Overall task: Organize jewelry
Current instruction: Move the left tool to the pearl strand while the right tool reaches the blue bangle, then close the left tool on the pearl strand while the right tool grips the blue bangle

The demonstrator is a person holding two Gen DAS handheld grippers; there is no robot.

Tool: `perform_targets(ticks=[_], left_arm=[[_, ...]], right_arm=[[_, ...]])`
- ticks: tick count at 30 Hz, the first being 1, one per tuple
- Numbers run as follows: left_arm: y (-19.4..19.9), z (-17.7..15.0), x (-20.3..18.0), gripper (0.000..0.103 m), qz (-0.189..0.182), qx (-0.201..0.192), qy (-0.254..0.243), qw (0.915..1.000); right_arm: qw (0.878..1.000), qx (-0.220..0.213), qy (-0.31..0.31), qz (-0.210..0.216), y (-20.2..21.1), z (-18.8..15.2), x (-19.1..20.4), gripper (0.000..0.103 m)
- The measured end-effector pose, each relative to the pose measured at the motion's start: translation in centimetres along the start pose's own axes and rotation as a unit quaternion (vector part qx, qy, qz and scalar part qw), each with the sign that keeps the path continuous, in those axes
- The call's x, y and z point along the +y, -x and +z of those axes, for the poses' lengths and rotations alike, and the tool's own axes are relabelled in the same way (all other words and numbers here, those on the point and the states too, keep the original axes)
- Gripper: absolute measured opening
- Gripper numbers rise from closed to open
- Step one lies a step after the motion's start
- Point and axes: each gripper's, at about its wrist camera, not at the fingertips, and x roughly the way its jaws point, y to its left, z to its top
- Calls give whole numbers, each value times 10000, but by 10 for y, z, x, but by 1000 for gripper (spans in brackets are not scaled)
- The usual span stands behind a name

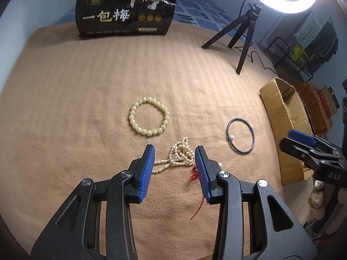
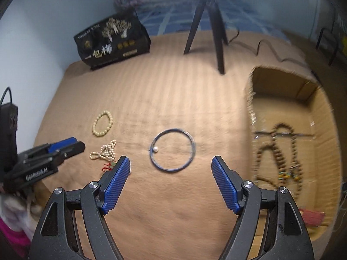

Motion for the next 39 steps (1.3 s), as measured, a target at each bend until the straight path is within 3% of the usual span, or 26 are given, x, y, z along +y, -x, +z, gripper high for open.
perform_targets(ticks=[8,22,25,32,39], left_arm=[[-21,0,2,39,-93,210,74,9997],[-50,2,-1,33,-42,477,65,9988],[-54,2,-2,33,6,504,12,9987],[-60,3,-4,27,56,490,-65,9988],[-61,3,-5,13,32,482,-145,9987]], right_arm=[[9990,410,-155,-102,-37,7,9,77],[9980,498,-18,-381,-61,20,15,77],[9976,587,-37,-377,-69,20,15,81],[9961,663,115,-566,-81,22,17,85],[9936,737,350,-783,-93,26,24,86]])
